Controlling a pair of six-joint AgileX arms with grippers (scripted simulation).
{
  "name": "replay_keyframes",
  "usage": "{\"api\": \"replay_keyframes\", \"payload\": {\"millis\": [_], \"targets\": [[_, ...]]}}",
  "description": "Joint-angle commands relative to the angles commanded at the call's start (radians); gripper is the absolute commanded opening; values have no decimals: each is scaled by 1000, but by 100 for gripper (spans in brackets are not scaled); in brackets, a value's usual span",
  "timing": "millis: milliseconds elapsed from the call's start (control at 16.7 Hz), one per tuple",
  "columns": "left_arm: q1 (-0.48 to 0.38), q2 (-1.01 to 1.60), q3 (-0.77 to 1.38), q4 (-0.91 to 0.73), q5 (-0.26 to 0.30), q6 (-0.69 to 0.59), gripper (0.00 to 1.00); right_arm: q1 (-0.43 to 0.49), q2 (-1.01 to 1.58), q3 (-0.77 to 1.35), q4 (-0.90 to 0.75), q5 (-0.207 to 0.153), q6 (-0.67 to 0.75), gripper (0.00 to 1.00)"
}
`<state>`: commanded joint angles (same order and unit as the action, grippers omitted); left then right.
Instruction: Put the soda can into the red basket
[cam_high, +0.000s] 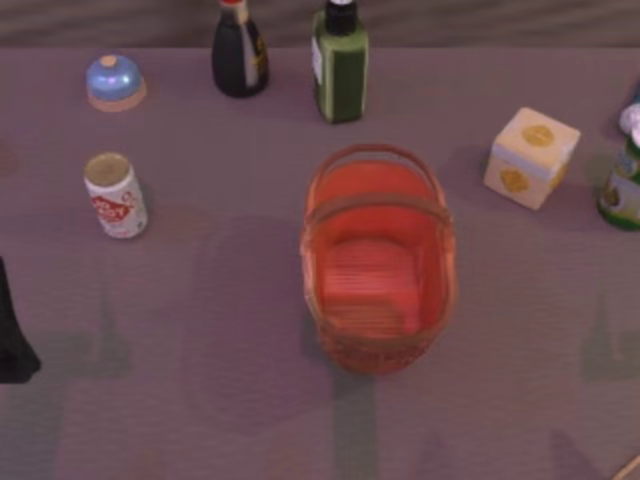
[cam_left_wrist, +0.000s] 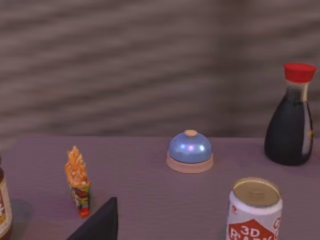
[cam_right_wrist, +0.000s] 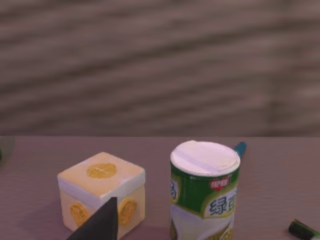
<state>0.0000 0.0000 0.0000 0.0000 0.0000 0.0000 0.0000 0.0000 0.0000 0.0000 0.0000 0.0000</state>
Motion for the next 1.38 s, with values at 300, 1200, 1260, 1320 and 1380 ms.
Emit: {"api": "replay_keyframes", "payload": {"millis": [300,1200,1260,1320,1380], "targets": [[-7,60,51,-32,5,19,100,0,0,0,0,0,0,100],[-85,1313,1153,-742,26,411,100,0,0,0,0,0,0,100],[-91,1415,1244,-800,26,442,100,0,0,0,0,0,0,100],[-96,1516,1332,-857,26,473,100,0,0,0,0,0,0,100],[-101,1615,1419,-911,25,503,100,0,0,0,0,0,0,100]]}}
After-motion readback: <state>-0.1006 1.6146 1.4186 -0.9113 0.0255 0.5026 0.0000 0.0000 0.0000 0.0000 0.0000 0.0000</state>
